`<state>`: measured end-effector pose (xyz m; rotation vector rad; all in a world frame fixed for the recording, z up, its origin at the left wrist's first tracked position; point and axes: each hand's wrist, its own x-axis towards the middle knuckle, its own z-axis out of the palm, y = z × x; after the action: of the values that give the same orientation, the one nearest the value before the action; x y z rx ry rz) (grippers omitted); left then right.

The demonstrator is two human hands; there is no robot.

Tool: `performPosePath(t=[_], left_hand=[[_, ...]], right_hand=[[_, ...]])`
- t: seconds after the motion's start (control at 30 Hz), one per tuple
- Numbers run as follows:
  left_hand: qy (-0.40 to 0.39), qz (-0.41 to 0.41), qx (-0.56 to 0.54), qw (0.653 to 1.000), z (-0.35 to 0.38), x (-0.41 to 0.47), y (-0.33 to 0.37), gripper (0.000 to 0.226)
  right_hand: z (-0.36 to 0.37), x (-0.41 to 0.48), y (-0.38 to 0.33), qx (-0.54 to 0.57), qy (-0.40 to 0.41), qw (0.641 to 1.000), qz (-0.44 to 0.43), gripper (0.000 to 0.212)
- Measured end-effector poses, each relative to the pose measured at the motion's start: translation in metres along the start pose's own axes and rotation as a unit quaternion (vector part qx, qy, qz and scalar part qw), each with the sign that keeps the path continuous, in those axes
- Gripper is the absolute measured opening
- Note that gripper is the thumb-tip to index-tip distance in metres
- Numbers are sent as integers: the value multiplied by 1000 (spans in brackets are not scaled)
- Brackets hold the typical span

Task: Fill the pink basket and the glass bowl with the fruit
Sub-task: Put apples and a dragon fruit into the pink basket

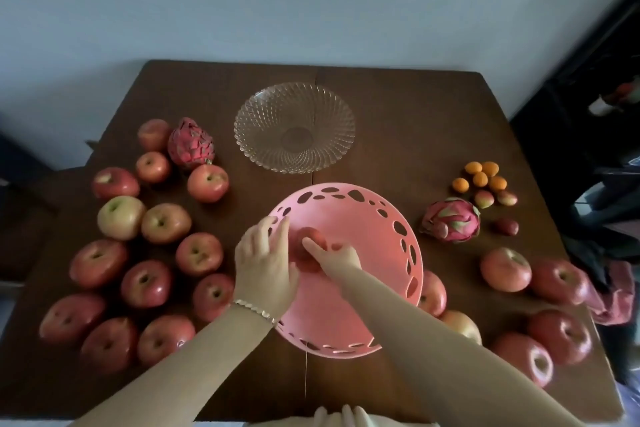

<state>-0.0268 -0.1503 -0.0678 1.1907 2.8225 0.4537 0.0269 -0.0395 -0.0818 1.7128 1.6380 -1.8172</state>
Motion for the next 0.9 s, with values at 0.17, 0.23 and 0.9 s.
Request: performPosePath(t=[0.17,0.23,0.9], left_hand=[[-244,-3,58,968,18,45,16,56],[-254,3,77,964,23,49,19,52],[-177,-88,-123,973,44,37,5,76]], right_hand=[[-70,-17,-11,-44,7,991,-127,35],[-117,-28,-13,-111,111,961,-226,28],[-174,-32,26,-333,248,891,-185,90]])
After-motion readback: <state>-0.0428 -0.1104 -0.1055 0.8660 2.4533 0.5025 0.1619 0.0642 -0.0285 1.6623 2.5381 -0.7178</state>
